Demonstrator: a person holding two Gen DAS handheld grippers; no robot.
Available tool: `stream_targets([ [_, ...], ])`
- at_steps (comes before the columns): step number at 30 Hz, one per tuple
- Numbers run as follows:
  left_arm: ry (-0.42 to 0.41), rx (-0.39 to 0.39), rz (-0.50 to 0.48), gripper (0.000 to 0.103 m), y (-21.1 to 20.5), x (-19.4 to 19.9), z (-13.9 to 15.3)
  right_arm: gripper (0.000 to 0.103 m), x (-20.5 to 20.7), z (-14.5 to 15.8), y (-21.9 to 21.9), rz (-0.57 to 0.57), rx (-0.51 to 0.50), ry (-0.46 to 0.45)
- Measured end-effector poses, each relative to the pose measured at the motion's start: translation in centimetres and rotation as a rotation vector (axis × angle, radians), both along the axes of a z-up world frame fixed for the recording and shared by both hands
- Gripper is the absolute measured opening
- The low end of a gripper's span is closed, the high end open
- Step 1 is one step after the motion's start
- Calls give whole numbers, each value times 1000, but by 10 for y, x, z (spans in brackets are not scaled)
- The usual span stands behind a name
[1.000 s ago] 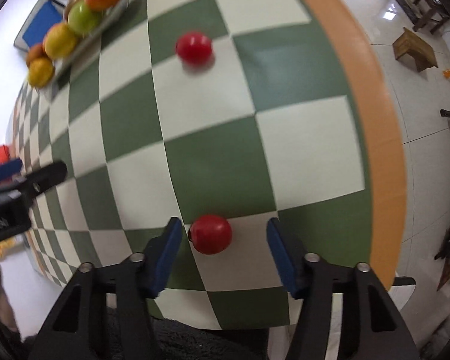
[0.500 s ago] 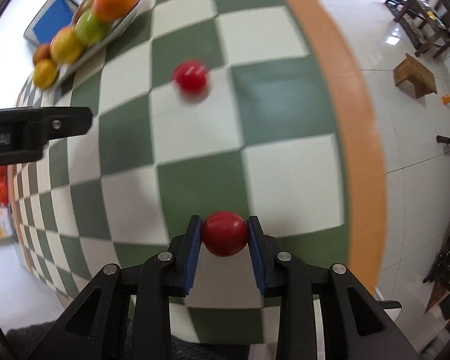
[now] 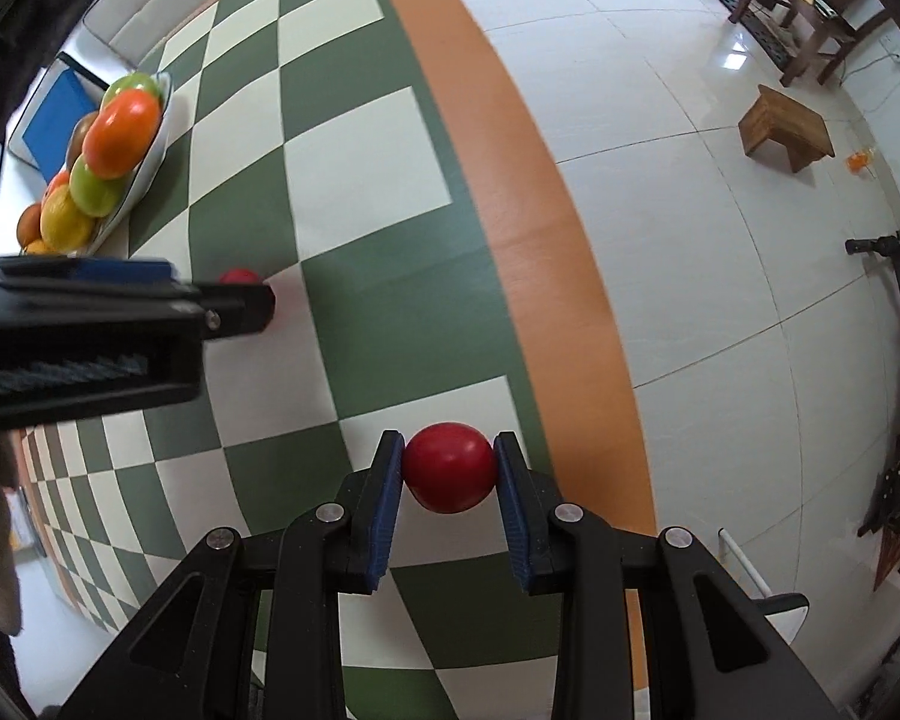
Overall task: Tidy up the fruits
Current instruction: 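Grasp a red cherry tomato with each gripper, then carry both cherry tomatoes to the plate and open both grippers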
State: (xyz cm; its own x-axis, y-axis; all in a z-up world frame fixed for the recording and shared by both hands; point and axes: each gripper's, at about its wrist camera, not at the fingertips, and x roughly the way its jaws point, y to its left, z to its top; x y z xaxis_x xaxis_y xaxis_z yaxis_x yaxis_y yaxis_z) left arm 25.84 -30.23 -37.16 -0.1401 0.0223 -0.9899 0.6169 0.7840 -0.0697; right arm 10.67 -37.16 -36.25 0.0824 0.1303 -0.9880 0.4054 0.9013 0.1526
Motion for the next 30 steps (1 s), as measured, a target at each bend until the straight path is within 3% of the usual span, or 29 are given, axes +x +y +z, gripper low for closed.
stream_targets([
  [2,-6,-4,-8,28,-5,0,-1,33,0,-1,-1,-2,1,2],
  [14,-38,-39,-16,27,-7,-1,-1,33,0,0,-3,-1,-3,6],
  [19,-46,-84,18,27,11,5,19,33,1,10,-3,-11,-3,-12],
  [24,-57,-156,141,27,61,15,53,33,12,30,5,-3,25,-66],
  [30,-91,-209,385,27,166,43,89,33,60,61,43,77,118,-167],
])
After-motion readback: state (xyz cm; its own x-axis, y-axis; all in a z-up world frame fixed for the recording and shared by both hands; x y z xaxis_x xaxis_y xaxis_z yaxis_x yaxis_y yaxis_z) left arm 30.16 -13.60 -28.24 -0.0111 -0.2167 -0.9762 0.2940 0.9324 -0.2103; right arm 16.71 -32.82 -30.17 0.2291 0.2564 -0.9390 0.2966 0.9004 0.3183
